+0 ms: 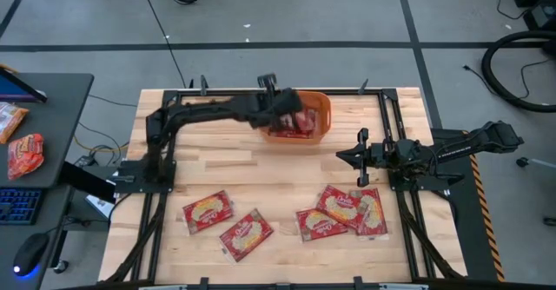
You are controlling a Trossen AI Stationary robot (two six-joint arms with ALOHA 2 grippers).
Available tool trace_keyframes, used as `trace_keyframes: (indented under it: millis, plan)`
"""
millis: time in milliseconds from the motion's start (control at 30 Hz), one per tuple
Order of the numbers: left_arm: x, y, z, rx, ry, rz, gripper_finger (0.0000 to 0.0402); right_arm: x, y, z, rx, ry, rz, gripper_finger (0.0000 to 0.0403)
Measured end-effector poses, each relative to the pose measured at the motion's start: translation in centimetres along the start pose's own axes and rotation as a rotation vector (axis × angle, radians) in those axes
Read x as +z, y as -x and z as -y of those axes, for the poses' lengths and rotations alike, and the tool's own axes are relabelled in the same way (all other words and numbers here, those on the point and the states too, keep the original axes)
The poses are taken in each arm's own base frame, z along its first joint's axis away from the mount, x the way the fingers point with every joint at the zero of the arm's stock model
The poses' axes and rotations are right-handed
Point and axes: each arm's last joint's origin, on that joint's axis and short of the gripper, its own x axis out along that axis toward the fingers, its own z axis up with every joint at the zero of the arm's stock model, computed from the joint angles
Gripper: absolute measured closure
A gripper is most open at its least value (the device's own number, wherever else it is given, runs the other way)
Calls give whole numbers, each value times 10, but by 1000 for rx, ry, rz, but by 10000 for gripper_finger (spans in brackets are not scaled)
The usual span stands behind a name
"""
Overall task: Sort popcorn bags into baskets
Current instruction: Put the red popcorn bag into the orange bin
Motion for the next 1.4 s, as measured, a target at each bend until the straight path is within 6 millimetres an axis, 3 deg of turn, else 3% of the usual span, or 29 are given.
trace_keyframes:
  millis: [67, 167, 333, 533, 633, 733, 833, 933, 1167, 1300, 1400]
  plan:
    - [-4, -19, -2, -11, 44, -35, 400, 0, 0, 0, 0, 0, -2, 376]
    - [-9, -41, 11, -67, 101, -88, 400, -1, 0, 0, 1, 7, -9, 376]
    - [-12, -43, 46, -123, 98, -156, 369, -1, 0, 0, -3, 10, -10, 376]
    - [-12, -27, 66, -158, 25, -167, 277, -1, 0, 0, -2, 9, -9, 376]
    - [-8, -8, 74, -219, -20, -143, 240, -1, 0, 0, -2, 6, -10, 376]
    - [-4, 20, 79, -422, -43, -116, 221, -1, 0, 0, -2, 7, -11, 376]
    - [-2, 46, 98, -691, -63, -93, 216, -1, 0, 0, -1, 9, -15, 376]
    - [-4, 72, 121, -817, -11, -124, 215, -2, 0, 0, -1, 9, -18, 376]
    - [-26, 128, 173, -851, 17, -224, 214, -2, 0, 0, 0, 3, -18, 376]
    - [-48, 163, 192, -811, 10, -335, 214, -2, 0, 0, 0, 3, -19, 376]
    - [-70, 186, 199, -683, 39, -456, 214, -2, 0, 0, 1, 3, -19, 376]
